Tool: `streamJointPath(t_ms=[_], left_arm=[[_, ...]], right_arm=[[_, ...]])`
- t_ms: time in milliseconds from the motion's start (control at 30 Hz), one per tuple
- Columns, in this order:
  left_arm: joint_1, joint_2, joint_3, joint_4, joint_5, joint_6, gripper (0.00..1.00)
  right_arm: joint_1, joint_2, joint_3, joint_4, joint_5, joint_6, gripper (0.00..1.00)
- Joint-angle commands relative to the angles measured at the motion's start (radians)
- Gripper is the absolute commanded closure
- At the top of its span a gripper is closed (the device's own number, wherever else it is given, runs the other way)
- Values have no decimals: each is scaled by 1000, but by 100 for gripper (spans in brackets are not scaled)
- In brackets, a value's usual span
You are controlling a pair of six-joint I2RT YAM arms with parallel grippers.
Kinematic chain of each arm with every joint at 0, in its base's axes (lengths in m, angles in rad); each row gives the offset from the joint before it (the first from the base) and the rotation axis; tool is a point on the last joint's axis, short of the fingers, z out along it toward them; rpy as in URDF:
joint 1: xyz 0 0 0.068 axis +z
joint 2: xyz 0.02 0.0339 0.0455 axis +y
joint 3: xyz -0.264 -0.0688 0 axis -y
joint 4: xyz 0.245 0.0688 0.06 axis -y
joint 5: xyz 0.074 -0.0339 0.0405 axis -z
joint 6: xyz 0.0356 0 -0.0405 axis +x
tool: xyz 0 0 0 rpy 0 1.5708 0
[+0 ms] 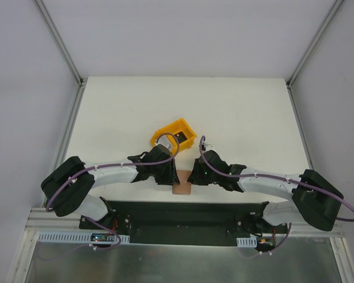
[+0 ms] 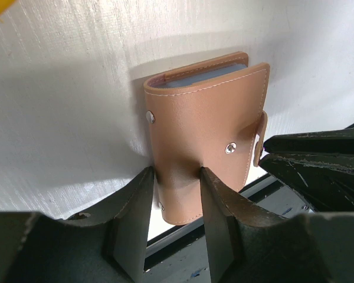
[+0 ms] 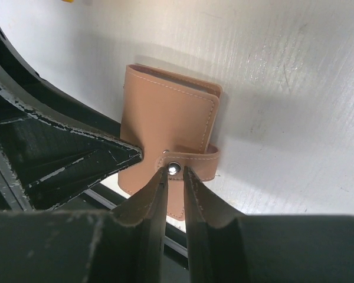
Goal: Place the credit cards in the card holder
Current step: Close the card holder at the center of the board.
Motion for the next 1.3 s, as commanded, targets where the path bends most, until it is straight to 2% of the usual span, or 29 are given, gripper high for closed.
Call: streamJointPath(t_ms=[0,800,1267], left_arm=[[-9,-2,-19,-22,15,16,63],[-10,3,-30,-15,24,7,64],[-10,1,-28,-15,21,4,64]], right_arm=[[-4,14,16,17,15,-11,80],[4,92,62,59,-23,-48,81],[4,109,123,-29,-3,-116,81]])
